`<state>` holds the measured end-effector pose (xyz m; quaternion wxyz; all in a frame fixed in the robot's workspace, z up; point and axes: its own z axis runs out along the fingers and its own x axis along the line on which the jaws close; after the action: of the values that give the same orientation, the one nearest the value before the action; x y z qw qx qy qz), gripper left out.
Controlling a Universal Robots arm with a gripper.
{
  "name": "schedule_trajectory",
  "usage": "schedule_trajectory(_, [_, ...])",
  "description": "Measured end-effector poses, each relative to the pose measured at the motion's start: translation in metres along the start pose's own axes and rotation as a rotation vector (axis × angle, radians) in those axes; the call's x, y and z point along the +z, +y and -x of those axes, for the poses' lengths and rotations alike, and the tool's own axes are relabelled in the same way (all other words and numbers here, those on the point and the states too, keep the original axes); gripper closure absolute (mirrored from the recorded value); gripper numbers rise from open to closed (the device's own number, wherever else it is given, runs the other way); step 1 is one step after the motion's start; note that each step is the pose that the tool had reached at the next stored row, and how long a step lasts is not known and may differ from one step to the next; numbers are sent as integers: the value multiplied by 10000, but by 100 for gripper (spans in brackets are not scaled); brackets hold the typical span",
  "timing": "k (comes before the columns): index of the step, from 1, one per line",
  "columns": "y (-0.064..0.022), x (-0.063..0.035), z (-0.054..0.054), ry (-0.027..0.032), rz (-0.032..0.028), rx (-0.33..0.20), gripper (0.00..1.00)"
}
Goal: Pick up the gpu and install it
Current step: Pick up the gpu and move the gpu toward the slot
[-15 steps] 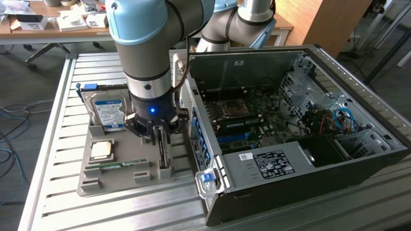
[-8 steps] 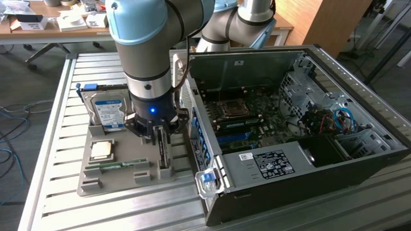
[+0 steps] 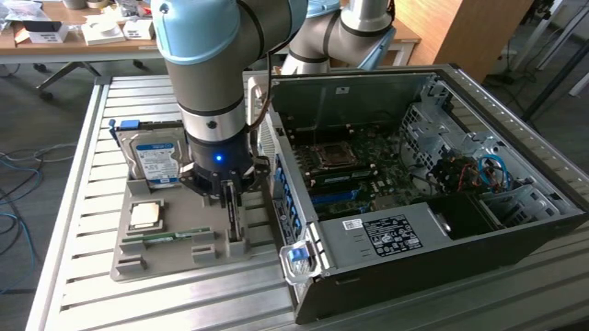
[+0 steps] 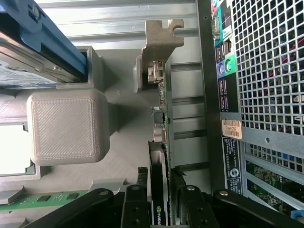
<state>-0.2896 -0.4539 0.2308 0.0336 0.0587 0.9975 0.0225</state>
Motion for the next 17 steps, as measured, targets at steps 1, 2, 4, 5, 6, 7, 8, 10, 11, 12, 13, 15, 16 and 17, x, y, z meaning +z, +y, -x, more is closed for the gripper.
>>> schedule_trajectory(1, [0, 0, 0, 0, 0, 0, 67])
schedule_trajectory(2, [0, 0, 0, 0, 0, 0, 67])
schedule_trajectory(4, [0, 0, 0, 0, 0, 1, 67])
schedule_trajectory(5, [0, 0, 0, 0, 0, 0, 68])
schedule_trajectory(6, [0, 0, 0, 1, -1, 0, 68])
schedule_trajectory(7, [0, 0, 0, 1, 0, 0, 68])
schedule_trajectory(8, [0, 0, 0, 0, 0, 1, 74])
schedule_trajectory(10, [0, 0, 0, 0, 0, 0, 74])
schedule_trajectory(11, [0, 0, 0, 0, 0, 0, 74])
schedule_trajectory(12, [0, 0, 0, 0, 0, 0, 74])
schedule_trajectory(13, [0, 0, 0, 0, 0, 0, 74])
schedule_trajectory(15, [0, 0, 0, 0, 0, 0, 74])
schedule_trajectory(16, [0, 0, 0, 0, 0, 0, 74])
schedule_trajectory(17, [0, 0, 0, 1, 1, -22, 74])
